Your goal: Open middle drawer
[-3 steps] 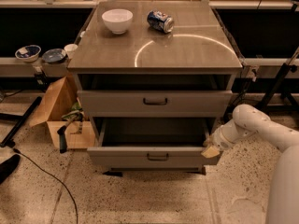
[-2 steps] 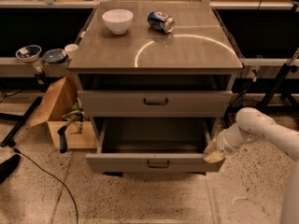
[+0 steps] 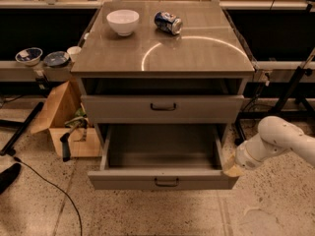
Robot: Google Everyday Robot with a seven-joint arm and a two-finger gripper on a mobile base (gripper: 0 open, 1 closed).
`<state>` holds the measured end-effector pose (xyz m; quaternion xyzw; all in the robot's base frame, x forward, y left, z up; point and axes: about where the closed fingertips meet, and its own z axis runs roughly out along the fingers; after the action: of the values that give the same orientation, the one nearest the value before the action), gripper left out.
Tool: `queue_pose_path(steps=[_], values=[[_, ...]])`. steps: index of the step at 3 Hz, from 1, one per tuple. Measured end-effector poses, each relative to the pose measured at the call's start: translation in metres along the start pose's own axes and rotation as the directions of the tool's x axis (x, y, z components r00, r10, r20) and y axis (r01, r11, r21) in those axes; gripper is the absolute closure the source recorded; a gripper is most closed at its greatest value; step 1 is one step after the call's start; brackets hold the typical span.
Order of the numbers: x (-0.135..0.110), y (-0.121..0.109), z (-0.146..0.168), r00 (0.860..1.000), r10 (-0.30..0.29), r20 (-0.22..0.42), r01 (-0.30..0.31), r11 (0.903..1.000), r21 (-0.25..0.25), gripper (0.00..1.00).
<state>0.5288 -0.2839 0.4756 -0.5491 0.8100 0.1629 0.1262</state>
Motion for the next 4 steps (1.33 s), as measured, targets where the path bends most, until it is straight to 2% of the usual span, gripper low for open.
queue_pose_path(steps=[3, 4], values=[[-0.0001, 0.0001, 0.0003, 1.0, 0.0, 0.0, 0.0, 1.0, -0.001, 0.04], [0.0017, -0.0045, 0.01, 1.0, 0.006, 0.006, -0.006, 1.0, -0.005, 0.0]])
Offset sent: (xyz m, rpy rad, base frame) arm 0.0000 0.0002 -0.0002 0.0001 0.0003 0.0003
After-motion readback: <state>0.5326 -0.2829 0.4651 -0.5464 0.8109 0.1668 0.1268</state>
